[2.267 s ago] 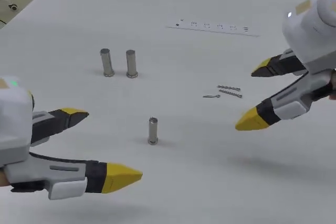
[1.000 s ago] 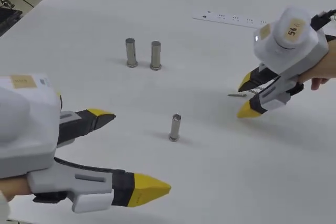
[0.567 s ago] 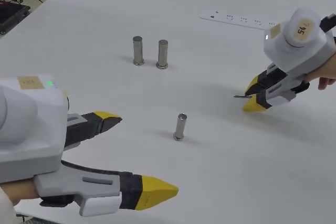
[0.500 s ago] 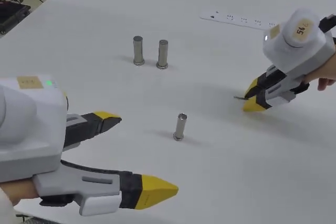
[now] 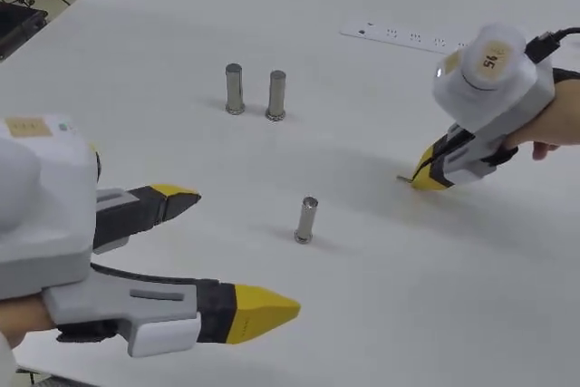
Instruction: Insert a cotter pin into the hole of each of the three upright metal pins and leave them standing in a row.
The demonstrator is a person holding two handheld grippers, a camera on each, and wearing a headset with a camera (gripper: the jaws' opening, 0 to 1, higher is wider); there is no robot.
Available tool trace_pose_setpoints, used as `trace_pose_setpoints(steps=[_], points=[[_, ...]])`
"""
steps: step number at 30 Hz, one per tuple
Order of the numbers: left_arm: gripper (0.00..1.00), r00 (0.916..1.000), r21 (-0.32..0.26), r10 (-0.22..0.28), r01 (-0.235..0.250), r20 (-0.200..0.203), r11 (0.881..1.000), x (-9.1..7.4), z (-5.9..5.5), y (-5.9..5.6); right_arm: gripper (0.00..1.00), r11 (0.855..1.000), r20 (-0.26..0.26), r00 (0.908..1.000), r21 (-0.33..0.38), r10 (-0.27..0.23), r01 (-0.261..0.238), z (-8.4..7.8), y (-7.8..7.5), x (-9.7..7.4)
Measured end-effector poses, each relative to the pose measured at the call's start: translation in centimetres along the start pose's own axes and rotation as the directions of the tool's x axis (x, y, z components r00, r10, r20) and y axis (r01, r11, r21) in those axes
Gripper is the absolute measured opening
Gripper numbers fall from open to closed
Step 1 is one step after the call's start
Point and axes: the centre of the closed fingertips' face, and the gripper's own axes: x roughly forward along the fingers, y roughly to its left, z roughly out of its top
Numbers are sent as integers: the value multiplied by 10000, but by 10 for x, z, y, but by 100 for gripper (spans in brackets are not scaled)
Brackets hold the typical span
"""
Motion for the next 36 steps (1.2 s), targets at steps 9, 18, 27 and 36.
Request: trace_pose_setpoints(steps=[9, 18, 27, 36], points=[[92, 9999, -199, -29, 32, 150, 9998, -5, 0, -1, 3, 9983, -106, 9987, -289, -502, 499, -2, 1, -2], [91, 9999, -212, -23, 26, 138, 9998, -8, 0, -2, 2, 9913, 81, 9940, -737, -1088, 1091, 1, 2, -8], [84, 9997, -276, -230, 233, 116, 9993, -8, 6, -5, 2, 9866, 596, 9893, -876, -1329, 1378, 10, 6, -24], [77, 9999, -46, -53, 54, 118, 10000, -3, 10, -3, 2, 9787, 1600, 9708, -730, -1785, 1920, 23, 33, -49]])
